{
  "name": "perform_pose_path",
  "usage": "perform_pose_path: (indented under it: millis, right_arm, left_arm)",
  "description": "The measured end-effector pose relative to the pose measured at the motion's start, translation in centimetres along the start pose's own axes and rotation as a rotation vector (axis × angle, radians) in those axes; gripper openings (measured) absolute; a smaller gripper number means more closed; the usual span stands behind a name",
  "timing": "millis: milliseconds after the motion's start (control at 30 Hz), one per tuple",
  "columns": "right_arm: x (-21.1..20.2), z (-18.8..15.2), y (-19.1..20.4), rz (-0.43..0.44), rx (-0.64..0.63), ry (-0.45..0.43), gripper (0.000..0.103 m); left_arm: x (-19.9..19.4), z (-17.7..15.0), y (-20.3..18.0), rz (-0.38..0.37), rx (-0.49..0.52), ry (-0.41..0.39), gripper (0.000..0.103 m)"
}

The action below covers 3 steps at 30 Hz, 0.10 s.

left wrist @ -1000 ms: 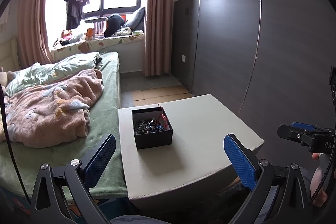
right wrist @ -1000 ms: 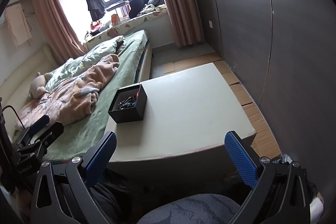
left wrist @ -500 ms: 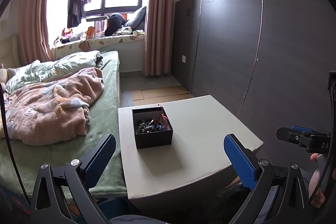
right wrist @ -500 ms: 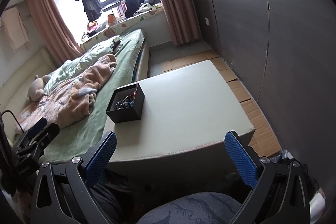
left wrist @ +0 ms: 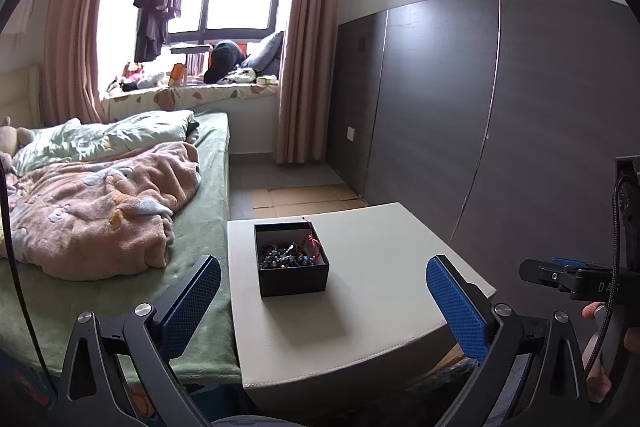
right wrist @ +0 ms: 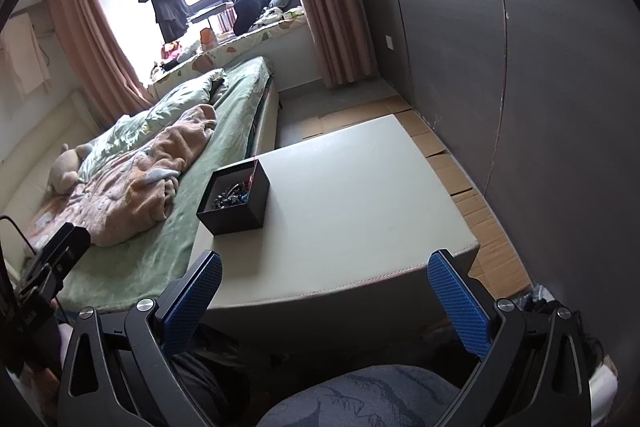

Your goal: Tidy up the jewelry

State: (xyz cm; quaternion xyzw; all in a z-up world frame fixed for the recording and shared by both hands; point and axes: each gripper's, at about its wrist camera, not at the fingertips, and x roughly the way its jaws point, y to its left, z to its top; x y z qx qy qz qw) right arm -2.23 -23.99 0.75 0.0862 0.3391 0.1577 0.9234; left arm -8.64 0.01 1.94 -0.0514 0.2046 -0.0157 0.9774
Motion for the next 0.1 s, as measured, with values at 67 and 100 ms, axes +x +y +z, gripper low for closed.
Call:
perform_pose_path:
  millis: [67,100]
  right_arm:
    - [0.09,-0.04,0.01,-0.005,-0.004,0.0,0.103]
    - [0.12,-0.1,0.1,-0.009,-0.007,-0.001,0.103]
  left_arm:
    - [0.03,-0.08,-0.06,0.003,0.001,0.003,0.103]
    - [0.14,-0.13,-0.01,0.005,0.001,0.008,0.103]
